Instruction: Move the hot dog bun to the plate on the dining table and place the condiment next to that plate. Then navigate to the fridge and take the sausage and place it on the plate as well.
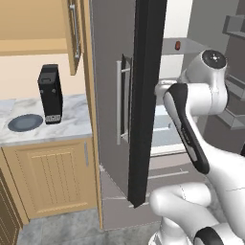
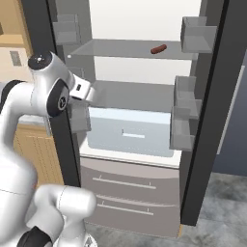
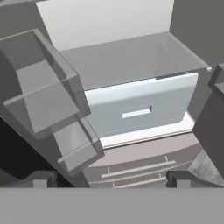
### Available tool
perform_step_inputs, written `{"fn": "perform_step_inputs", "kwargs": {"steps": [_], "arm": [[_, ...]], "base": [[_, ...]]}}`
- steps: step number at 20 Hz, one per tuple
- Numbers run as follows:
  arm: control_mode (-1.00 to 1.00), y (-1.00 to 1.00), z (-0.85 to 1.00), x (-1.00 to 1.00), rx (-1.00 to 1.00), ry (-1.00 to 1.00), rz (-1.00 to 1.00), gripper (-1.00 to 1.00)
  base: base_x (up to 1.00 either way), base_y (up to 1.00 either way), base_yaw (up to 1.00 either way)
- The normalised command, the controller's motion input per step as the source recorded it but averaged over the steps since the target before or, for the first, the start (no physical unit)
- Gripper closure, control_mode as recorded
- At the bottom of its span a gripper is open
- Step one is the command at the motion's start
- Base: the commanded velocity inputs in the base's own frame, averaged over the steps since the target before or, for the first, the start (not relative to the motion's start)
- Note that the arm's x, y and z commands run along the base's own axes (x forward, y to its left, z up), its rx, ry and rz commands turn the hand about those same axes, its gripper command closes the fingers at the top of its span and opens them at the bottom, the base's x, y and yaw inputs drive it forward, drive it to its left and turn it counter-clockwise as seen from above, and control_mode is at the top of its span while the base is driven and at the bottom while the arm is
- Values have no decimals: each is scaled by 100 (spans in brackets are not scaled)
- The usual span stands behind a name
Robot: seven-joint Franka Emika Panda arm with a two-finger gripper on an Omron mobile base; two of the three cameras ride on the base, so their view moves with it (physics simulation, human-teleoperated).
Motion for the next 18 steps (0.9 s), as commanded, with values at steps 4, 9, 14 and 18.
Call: {"fn": "perform_step_inputs", "kwargs": {"steps": [4,9,14,18], "arm": [[-100,-1,-17,96,11,-8,7,-100],[-100,-1,-10,83,16,0,14,-100],[-100,47,-19,10,7,3,18,-100],[-100,99,-5,-50,0,7,20,-100]], "base": [[0,0,0],[0,0,0],[0,0,0],[0,0,0]]}}
